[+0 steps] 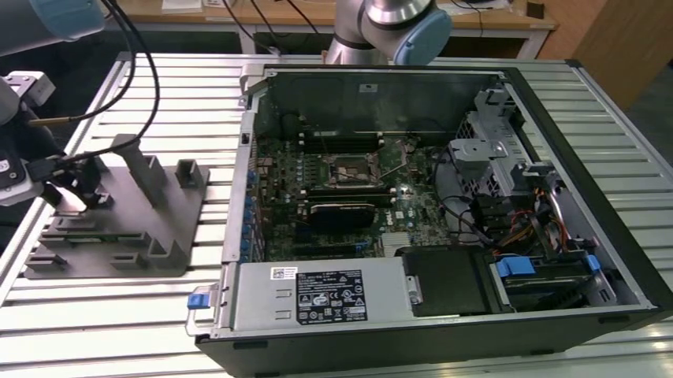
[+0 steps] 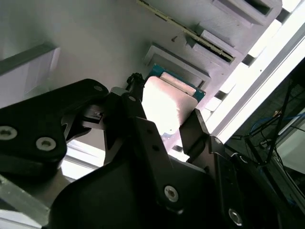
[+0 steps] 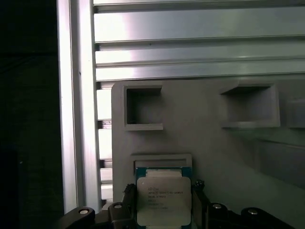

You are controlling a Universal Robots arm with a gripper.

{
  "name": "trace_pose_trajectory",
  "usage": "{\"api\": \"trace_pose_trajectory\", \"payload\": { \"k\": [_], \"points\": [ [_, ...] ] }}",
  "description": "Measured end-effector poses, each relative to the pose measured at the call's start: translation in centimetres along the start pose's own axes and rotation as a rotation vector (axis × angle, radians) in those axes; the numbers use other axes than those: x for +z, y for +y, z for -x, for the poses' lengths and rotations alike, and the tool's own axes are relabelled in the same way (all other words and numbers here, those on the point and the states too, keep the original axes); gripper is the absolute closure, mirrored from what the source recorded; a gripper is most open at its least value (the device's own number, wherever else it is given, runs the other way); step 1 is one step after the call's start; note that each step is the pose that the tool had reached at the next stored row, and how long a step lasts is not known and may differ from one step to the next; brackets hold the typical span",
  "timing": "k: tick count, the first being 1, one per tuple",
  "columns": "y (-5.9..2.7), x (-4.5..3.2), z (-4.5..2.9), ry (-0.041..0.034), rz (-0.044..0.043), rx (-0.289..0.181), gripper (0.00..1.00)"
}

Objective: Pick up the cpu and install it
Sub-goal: 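Pick up the cpu and move it towards the insertion slot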

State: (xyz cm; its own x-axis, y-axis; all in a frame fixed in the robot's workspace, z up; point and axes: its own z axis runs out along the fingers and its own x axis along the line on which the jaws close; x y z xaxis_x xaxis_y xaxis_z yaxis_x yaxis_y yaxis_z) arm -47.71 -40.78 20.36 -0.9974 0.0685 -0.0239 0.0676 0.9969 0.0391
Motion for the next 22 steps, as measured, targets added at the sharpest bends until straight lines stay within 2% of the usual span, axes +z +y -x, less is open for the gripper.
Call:
{"api": "trace_pose_trajectory", "payload": {
  "k": [22],
  "points": [
    [0.18,-3.66,0.09,-0.0004,0.0000,0.000,0.45]
  ]
}}
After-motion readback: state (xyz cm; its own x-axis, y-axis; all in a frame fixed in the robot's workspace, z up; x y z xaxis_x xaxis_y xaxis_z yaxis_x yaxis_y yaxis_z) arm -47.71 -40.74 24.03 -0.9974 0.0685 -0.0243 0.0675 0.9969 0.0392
